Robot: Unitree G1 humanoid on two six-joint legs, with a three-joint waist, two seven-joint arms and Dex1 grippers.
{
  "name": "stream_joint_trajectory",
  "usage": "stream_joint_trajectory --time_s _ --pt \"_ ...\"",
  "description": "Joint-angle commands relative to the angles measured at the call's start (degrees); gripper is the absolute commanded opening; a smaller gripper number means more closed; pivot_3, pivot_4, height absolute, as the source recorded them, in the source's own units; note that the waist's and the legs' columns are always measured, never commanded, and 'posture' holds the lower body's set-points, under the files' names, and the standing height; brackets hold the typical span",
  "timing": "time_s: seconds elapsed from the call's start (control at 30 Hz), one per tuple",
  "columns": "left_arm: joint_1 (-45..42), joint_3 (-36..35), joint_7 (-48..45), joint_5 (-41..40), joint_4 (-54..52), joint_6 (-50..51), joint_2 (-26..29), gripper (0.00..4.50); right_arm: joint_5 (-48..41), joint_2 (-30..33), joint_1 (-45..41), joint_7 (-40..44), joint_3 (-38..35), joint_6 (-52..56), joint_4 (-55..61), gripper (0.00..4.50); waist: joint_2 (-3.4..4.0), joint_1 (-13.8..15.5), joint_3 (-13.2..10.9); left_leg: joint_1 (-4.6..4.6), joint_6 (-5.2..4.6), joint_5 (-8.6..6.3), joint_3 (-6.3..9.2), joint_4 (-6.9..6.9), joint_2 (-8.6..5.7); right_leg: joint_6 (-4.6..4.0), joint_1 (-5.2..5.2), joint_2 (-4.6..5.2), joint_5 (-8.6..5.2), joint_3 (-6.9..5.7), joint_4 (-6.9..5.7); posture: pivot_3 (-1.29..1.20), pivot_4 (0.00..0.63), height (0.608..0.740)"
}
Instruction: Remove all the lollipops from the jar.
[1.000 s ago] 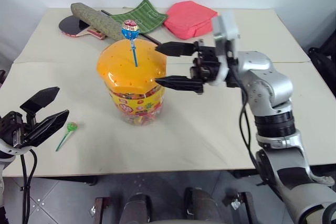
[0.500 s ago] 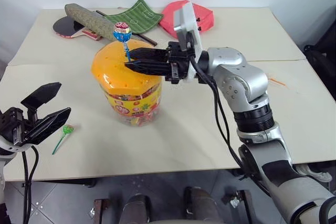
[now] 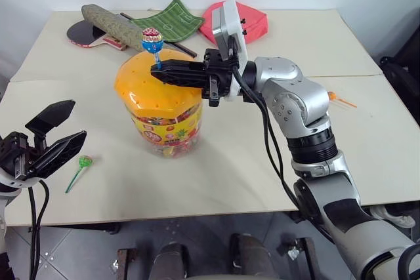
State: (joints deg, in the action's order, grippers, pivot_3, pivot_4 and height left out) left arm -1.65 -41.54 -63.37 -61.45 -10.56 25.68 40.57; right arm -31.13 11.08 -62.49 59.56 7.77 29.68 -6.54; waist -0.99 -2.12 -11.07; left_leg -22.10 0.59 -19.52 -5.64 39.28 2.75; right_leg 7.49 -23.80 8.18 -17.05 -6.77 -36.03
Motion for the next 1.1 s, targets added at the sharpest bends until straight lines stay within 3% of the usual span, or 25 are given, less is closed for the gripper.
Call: stream_joint_trajectory --time_s 0.03,0.23,0.37,0.47,0.53,0.63,0.73,0.9,1.0,1.1 --pt "-0.33 0.08 -1.31 -1.25 -1.27 0.73 1.25 4.5 -10.36 -1.29 -1.65 2.77 -9.21 -0.46 1.97 0.01 0.0 0.03 0.0 -0.01 0.0 0.0 0.0 0.0 0.0 0.0 -0.01 0.0 0.0 0.0 0.0 0.0 0.15 0.74" --pt "-0.75 3.89 -7.11 5.06 0.43 -2.28 4.3 4.5 -13.36 9.91 -4.8 -0.75 -15.92 10.17 -2.88 0.01 -0.04 0.56 0.02 -0.02 -0.01 0.0 0.04 0.01 -0.04 0.0 0.05 0.0 0.0 -0.03 0.06 0.0 0.15 0.74" --pt "0.25 8.2 -13.03 10.02 0.73 -5.76 5.7 4.5 2.31 32.74 -0.67 2.11 -5.84 15.51 -8.22 0.01 -0.04 0.86 0.02 -0.04 -0.02 -0.01 -0.02 -0.07 -0.03 0.0 0.0 0.0 0.0 -0.02 0.1 0.0 0.15 0.74" --pt "0.11 9.45 -15.02 10.78 0.54 -6.68 5.98 4.5 10.43 41.69 4.55 2.7 -1.2 10.95 -10.64 0.01 -0.07 1.19 0.04 -0.04 -0.08 -0.14 -0.11 -0.1 -0.05 0.0 -0.01 0.02 0.0 -0.01 0.25 0.0 0.15 0.74" --pt "0.09 10.37 -16.94 11.8 0.99 -7.29 6.78 4.5 11.89 45.14 8.55 1.81 -1.6 14.32 -11.75 0.01 -0.02 0.5 0.01 -0.06 -0.08 -0.14 -0.25 -0.17 -0.04 0.0 -0.11 0.02 0.0 0.05 0.26 0.0 0.15 0.74" --pt "-0.17 11.57 -18.08 13.69 2.26 -8.5 7.12 4.5 16.02 47.32 15.99 0.62 -1.28 10.36 -13.0 0.01 0.03 -0.05 -0.01 -0.04 -0.07 -0.13 -0.51 -0.21 0.01 0.0 -0.24 0.02 0.0 0.13 0.2 0.0 0.15 0.74" --pt "-1.42 12.57 -17.27 14.8 3.35 -9.91 6.03 4.5 19.02 45.12 21.99 -3.8 -2.36 5.56 -16.78 0.01 0.03 -0.1 -0.01 0.0 -0.07 -0.13 -0.59 -0.15 0.03 0.0 -0.24 0.03 0.0 0.17 0.18 0.0 0.15 0.74" --pt "-1.86 13.14 -15.27 15.8 3.12 -10.73 5.19 4.5 20.01 42.51 24.55 -5.59 -4.59 2.89 -20.03 0.01 0.05 0.24 -0.01 0.04 -0.1 -0.12 -0.71 -0.02 0.03 0.0 -0.24 0.03 0.0 0.34 0.14 0.0 0.15 0.74" --pt "-1.12 12.52 -13.57 16.78 2.95 -10.11 6.2 4.5 18.89 43.28 25.65 -2.73 -5.97 2.17 -19.8 0.68 0.05 0.47 -0.01 0.03 -0.1 -0.12 -0.69 0.0 0.04 0.0 -0.24 0.03 0.0 0.34 0.13 0.0 0.15 0.74" --pt "-0.64 11.77 -11.32 17.84 3.33 -9.56 6.88 4.5 17.77 44.07 26.28 0.3 -8.1 -0.81 -19.05 1.72 0.06 0.55 -0.01 0.02 -0.1 -0.12 -0.67 -0.02 0.04 0.0 -0.24 0.03 0.0 0.32 0.13 0.0 0.15 0.74"
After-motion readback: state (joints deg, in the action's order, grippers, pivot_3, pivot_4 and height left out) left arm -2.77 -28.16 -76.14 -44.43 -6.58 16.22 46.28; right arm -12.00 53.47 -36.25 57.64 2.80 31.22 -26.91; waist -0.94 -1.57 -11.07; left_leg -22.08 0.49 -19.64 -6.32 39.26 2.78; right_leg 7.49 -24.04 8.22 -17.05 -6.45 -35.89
